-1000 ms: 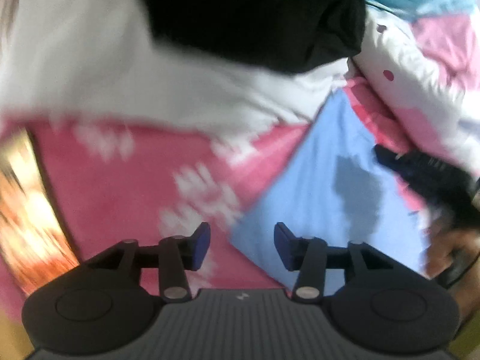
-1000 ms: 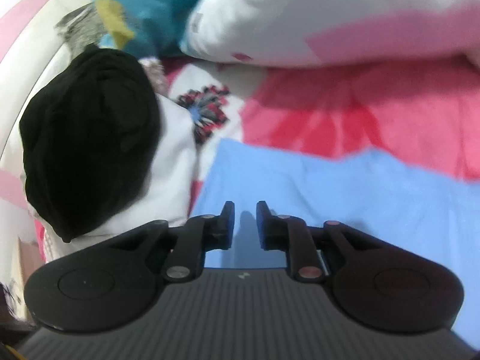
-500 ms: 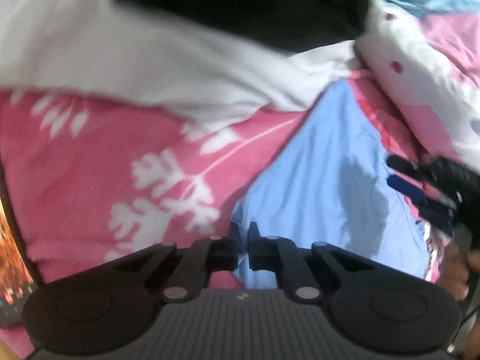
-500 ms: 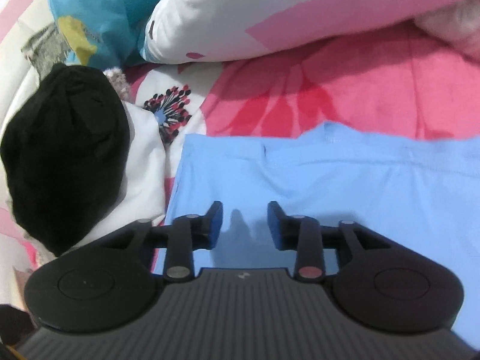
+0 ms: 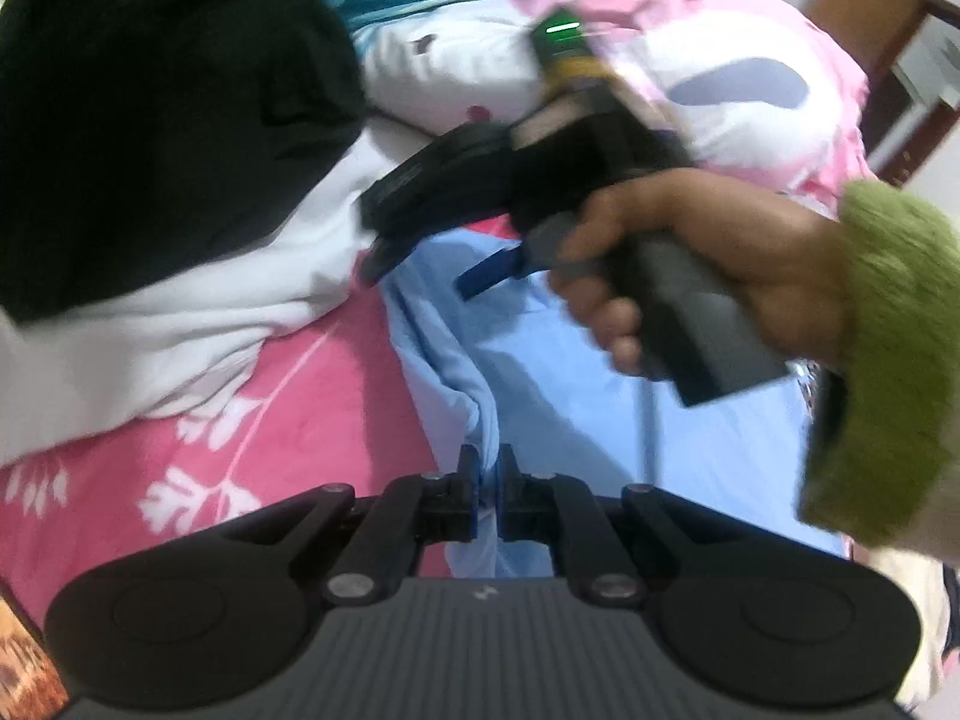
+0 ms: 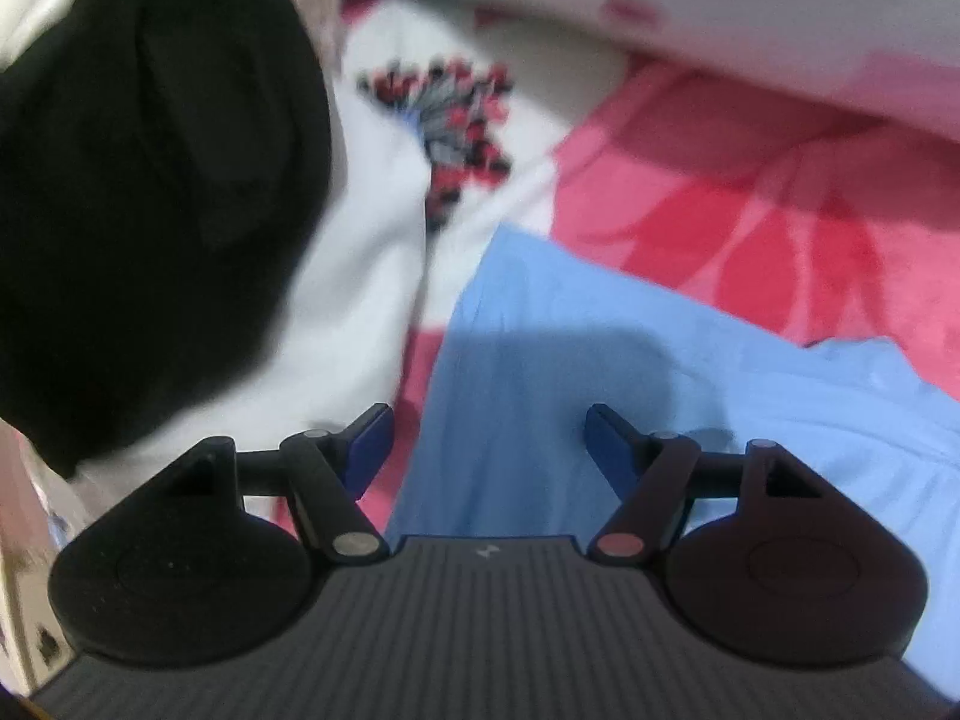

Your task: Fold clothes

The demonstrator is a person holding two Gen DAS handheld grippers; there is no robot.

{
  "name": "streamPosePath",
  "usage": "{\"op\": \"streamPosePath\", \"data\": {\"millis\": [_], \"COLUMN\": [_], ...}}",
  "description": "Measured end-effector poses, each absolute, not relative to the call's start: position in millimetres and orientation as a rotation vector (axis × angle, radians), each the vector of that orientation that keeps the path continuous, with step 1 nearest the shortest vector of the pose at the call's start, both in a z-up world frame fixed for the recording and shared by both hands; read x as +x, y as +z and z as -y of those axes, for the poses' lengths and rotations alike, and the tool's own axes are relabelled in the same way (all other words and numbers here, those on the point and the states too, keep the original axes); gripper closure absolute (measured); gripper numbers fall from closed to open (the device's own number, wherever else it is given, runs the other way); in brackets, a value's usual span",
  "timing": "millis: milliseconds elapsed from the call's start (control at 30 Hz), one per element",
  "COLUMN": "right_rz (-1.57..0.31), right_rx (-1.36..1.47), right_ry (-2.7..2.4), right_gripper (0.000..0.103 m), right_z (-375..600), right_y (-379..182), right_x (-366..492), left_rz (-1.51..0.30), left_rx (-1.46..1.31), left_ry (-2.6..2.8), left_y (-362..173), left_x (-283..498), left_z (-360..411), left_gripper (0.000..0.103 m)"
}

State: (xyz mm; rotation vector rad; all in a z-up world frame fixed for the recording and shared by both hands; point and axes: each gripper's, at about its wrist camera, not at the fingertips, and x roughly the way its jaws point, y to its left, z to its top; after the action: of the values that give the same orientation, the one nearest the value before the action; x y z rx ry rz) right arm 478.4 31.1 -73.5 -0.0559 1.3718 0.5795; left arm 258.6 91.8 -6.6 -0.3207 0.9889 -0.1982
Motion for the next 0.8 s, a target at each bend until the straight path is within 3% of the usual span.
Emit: {"op": "streamPosePath", "data": {"millis": [100,200,300,333,367,800], "right_rz": [-1.375,-1.363,-1.333,-1.334,-1.334,-1.171], "right_rx": [-0.148,-0.225,-0.259,-0.220,-0.181,0.182], "right_ry": [0.579,0.583,0.555,0.548,0.542,0.464], "right_gripper": [0.031,0.039,0.071,0.088,0.096,0.097], "right_z": [-45,-52,-46,-37,-28,117], "right_y": [-82,-83,-80,-79,-77,-12], "right_x": [477,474,473,475,477,465], "left_rz": [-0.985,-0.985,-0.984,-0.982,-0.980,-0.944], "left_rx": [-0.325,-0.304,-0.292,-0.285,-0.278,-0.167], "left_ry": [-0.224,-0.252,-0.280,-0.291,-0.301,-0.484], "left_y": [-3,-3,1,3,5,53], "left_x": [256,256,257,258,258,256], "left_z": [-89,-83,-77,-75,-73,15], "left_gripper": [0.098,0.098,0.098,0.098,0.098,0.098]}}
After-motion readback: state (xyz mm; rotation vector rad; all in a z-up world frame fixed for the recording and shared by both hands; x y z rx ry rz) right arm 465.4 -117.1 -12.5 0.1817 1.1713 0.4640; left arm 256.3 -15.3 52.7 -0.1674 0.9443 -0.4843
